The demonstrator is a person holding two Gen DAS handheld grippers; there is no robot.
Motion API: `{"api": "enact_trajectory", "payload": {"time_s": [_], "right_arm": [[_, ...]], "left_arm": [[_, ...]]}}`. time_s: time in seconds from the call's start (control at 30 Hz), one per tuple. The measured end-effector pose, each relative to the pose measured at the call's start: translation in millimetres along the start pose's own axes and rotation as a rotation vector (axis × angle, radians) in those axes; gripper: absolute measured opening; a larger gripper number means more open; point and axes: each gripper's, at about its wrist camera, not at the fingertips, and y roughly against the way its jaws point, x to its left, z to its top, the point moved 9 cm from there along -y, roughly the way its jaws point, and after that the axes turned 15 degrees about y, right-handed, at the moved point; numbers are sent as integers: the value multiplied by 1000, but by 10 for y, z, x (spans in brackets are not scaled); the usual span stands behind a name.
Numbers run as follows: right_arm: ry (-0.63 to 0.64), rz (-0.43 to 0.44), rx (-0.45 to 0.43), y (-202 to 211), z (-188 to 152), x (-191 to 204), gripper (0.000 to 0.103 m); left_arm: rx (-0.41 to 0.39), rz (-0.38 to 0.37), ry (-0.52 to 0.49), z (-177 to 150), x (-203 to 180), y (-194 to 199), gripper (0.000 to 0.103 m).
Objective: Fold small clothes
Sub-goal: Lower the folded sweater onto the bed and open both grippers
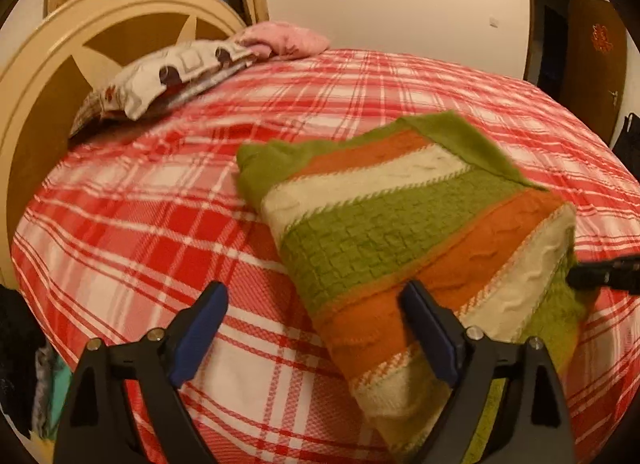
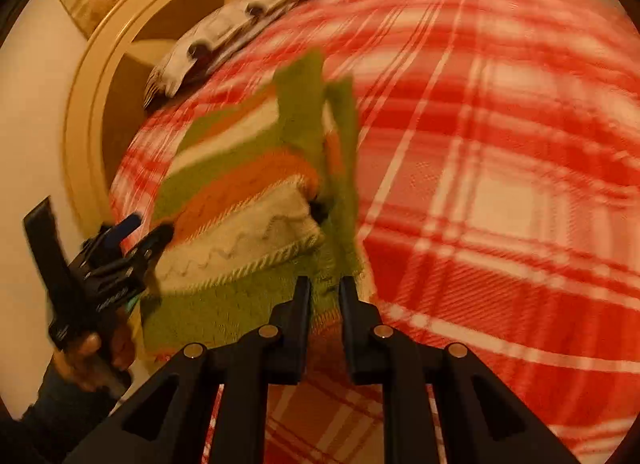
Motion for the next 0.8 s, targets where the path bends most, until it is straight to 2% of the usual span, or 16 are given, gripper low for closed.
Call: {"api": "enact_trajectory", "payload": {"time_s": [0.07,0.1,0.13,0.17,0.2,0.3,0.37,0.43,0.5,0.6,0.63,0.73,0.8], "right_arm": [[52,-32,-99,195,220,94,15],[73,4,-133,248,342,199,15],[96,89,-137,216,467,357,15],[107,142,-129,147,533,456,15],[113,158,-122,74,566,504,15],[88,55,-24,-279,517,354,15],[40,54,80,-552,334,216,15],[4,96,33,-566,307,158,15],[-35,115,31,-575,314,116,12],[-43,125,15,-589,363,54,11],[-61,140,11,-595,382,52,11],[-15,114,-4,-563,366,95,11],[-16,118,-18,-533,315,76,12]], "left_arm": [[-65,-24,30,170,-6,153,92],[-82,-20,29,231,-29,146,97],[-87,-15,17,291,-48,120,100],[-76,-4,10,324,-60,44,101],[-66,12,14,339,-41,-35,101],[15,31,19,230,1,-291,101],[38,8,45,137,22,-373,103],[48,-24,84,94,32,-425,103],[64,-45,103,94,4,-462,103],[65,-36,87,125,-47,-469,103],[69,-25,92,133,-46,-420,103],[58,-16,46,97,-83,-246,103],[63,-34,23,22,-72,-153,103]]}}
